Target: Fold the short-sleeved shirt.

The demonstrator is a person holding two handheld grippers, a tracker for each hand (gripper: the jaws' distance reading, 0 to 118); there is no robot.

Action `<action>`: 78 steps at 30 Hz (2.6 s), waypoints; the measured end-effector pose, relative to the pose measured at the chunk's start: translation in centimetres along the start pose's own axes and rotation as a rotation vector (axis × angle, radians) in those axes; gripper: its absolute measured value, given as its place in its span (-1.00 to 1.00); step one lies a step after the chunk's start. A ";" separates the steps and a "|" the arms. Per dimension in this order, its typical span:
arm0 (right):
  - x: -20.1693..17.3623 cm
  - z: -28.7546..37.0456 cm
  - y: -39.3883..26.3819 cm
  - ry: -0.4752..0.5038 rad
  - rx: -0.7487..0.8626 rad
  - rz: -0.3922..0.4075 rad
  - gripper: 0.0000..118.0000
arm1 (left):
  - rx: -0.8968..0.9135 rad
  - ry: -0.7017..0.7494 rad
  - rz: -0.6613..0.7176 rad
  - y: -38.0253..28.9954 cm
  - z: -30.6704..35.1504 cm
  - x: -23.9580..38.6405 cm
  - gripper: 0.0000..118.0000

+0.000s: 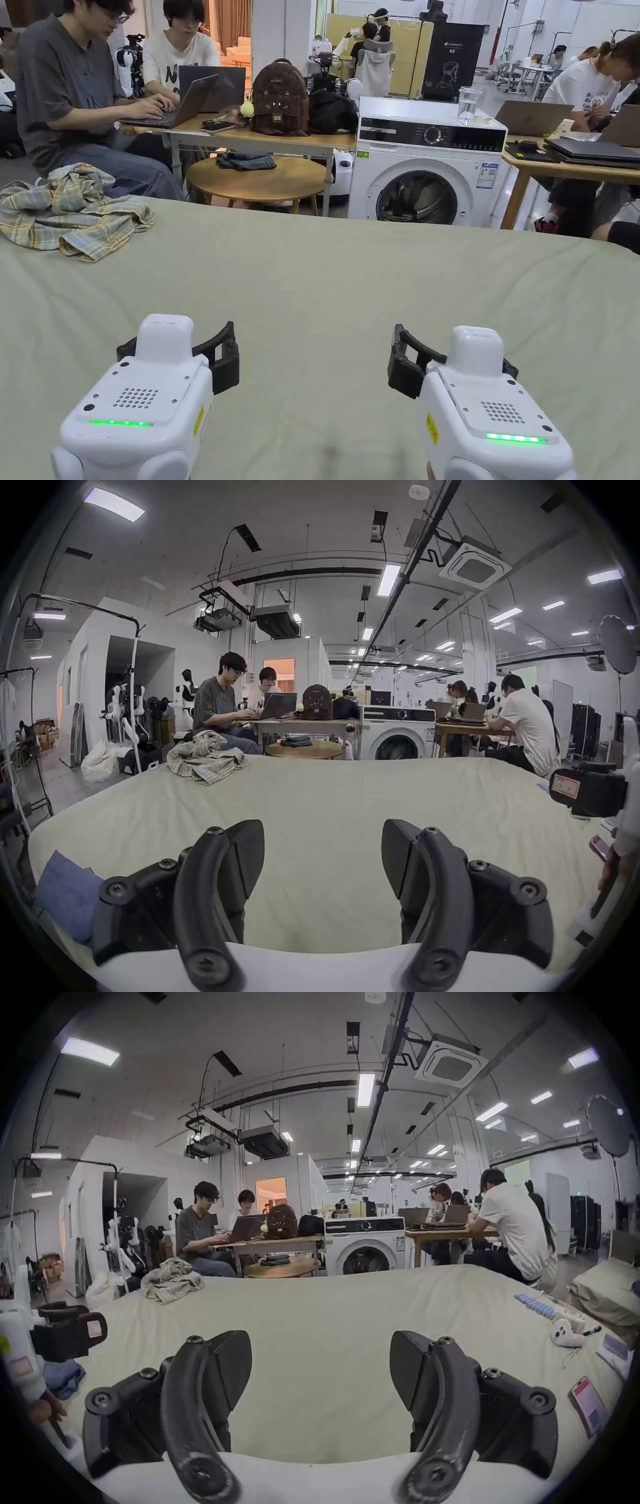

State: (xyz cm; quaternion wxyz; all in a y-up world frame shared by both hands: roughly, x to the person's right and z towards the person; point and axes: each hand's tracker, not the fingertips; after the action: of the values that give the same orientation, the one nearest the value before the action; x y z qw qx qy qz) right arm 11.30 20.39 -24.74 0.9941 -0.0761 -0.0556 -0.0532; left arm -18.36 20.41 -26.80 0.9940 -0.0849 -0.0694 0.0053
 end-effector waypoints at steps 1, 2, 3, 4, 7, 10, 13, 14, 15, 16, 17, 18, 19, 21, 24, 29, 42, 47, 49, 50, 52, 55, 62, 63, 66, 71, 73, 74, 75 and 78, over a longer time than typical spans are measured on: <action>-0.3 -0.2 0.0 -0.043 -0.006 0.000 0.42 | 0.004 -0.007 -0.007 0.1 0.0 0.1 0.19; -0.4 -0.2 0.0 -0.087 -0.010 0.011 0.42 | 0.003 -0.007 -0.011 0.2 -0.1 0.3 0.19; -0.6 -0.4 0.0 -0.108 0.000 0.026 0.42 | 0.002 -0.006 -0.017 0.4 -0.2 0.4 0.20; -0.6 -0.4 -0.1 -0.091 0.005 0.023 0.42 | -0.001 -0.004 -0.017 0.6 -0.3 0.4 0.20; 0.0 -0.5 0.1 -0.059 0.011 -0.024 0.42 | -0.018 0.004 0.030 1.0 -0.7 0.1 0.20; 0.8 -0.9 0.6 -0.032 -0.025 -0.112 0.46 | 0.007 -0.023 0.048 0.9 -0.8 -0.3 0.20; 1.0 -1.4 1.0 -0.068 -0.053 -0.120 0.51 | 0.009 0.002 0.005 1.1 -1.0 -0.1 0.20; 1.0 -1.5 1.0 -0.079 -0.053 -0.117 0.51 | 0.010 0.003 0.002 1.1 -1.0 -0.1 0.20; 1.0 -1.6 1.0 -0.091 -0.051 -0.117 0.51 | 0.009 0.002 0.002 1.1 -1.0 -0.1 0.20; 1.1 -1.6 1.1 -0.090 -0.050 -0.118 0.51 | 0.012 -0.002 0.006 1.2 -0.9 -0.2 0.20; 1.1 -1.7 1.1 -0.090 -0.050 -0.119 0.51 | 0.014 -0.007 0.008 1.2 -0.9 -0.3 0.20; 1.1 -1.7 1.2 -0.083 -0.056 -0.116 0.51 | 0.014 -0.012 0.010 1.2 -0.8 -0.3 0.20; 1.1 -1.8 1.3 -0.079 -0.065 -0.117 0.51 | 0.013 -0.011 0.013 1.2 -0.8 -0.4 0.20; 0.8 -1.8 1.6 -0.084 -0.074 -0.121 0.51 | 0.013 -0.007 0.012 1.2 -0.8 -0.4 0.20; 0.4 -1.9 2.1 -0.094 -0.088 -0.120 0.51 | 0.013 0.001 0.015 1.3 -0.7 -0.4 0.20; 0.2 -1.9 2.6 -0.070 -0.089 -0.140 0.51 | 0.019 -0.012 0.039 1.3 -0.6 -0.8 0.20; -0.5 -2.2 2.2 -0.099 -0.113 -0.073 0.51 | 0.034 0.003 0.021 1.4 -0.4 -0.7 0.20; -0.6 -2.2 2.2 -0.091 -0.108 -0.077 0.51 | 0.027 -0.004 0.026 1.5 -0.5 -0.7 0.20; -0.6 -2.3 2.3 -0.090 -0.108 -0.072 0.51 | 0.028 -0.002 0.024 1.5 -0.5 -0.6 0.20; -0.6 -2.2 2.4 -0.090 -0.104 -0.072 0.51 | 0.029 -0.003 0.024 1.6 -0.5 -0.6 0.20; -0.6 -2.1 2.6 -0.094 -0.099 -0.069 0.51 | 0.031 -0.005 0.024 1.7 -0.5 -0.6 0.20; -0.5 -2.0 2.8 -0.096 -0.084 -0.062 0.51 | 0.035 -0.008 0.019 1.9 -0.4 -0.5 0.20; -0.5 -1.9 3.0 -0.116 -0.062 -0.041 0.51 | 0.031 -0.008 0.010 2.0 -0.5 -0.2 0.20; -0.5 -1.9 3.0 -0.120 -0.063 -0.033 0.51 | 0.030 -0.010 0.007 2.0 -0.5 -0.2 0.20; -0.6 -2.0 3.0 -0.128 -0.061 -0.008 0.51 | 0.024 -0.006 0.001 1.9 -0.6 -0.1 0.20; -0.5 -2.3 2.8 -0.127 -0.079 0.011 0.51 | 0.016 -0.008 0.002 1.8 -0.8 -0.2 0.20; -0.4 -2.5 2.6 -0.127 -0.084 0.008 0.51 | 0.014 -0.013 0.002 1.7 -0.9 -0.2 0.20; -0.3 -2.5 2.6 -0.129 -0.084 0.006 0.51 | 0.013 -0.013 0.002 1.7 -0.9 -0.2 0.20; -0.3 -2.6 2.6 -0.142 -0.086 0.007 0.51 | 0.010 -0.012 0.001 1.7 -0.9 -0.2 0.20; 0.0 -2.8 2.6 -0.135 -0.127 0.009 0.51 | 0.010 -0.016 0.000 1.7 -1.0 -0.2 0.20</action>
State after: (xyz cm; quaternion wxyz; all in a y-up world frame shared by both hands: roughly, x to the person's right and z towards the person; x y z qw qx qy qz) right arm 11.86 22.56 -27.87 0.9815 -0.1428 -0.1186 -0.0470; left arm -18.42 21.90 -28.07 0.9938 -0.0800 -0.0774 0.0063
